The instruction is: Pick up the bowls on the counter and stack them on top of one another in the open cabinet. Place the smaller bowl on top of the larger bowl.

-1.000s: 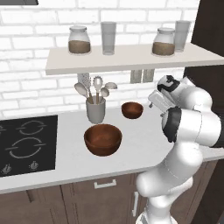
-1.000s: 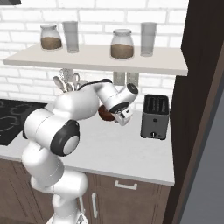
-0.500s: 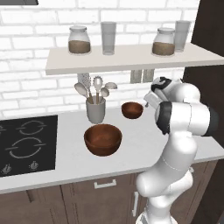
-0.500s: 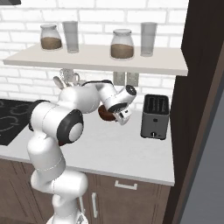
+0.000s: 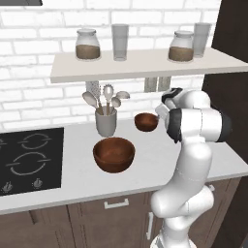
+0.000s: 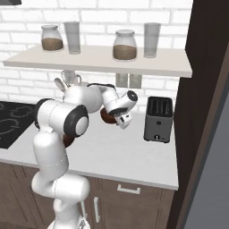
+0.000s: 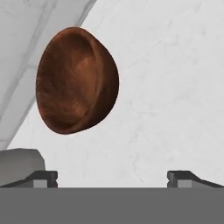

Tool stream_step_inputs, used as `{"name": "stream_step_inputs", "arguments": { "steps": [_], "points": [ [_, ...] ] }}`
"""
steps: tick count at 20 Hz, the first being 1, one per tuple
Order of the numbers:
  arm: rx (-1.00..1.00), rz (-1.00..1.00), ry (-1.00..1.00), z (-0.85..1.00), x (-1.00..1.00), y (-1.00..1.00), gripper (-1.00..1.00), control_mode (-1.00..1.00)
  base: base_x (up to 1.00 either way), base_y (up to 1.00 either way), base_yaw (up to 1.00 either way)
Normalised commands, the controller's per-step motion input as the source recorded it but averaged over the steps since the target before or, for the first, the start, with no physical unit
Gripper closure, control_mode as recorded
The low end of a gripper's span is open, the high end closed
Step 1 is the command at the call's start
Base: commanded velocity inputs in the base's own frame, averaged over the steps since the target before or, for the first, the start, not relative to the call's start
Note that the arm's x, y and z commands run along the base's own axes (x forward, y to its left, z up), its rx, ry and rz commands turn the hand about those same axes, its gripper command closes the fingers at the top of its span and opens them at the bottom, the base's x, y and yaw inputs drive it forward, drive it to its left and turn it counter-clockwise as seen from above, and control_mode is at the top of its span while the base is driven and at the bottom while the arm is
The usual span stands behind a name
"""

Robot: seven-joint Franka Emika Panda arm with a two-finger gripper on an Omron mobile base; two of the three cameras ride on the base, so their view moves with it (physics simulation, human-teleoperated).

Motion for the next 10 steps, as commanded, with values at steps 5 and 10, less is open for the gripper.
{"name": "stream_step_inputs", "arguments": {
  "steps": [5, 10],
  "points": [
    [0.02, -0.03, 0.0, -0.23, 0.34, 0.16, -1.0, -1.0, 0.0, 0.0, 0.0],
    [0.0, -0.03, 0.0, -0.19, 0.33, 0.09, -1.0, -1.0, 0.0, 0.0, 0.0]
  ]
}}
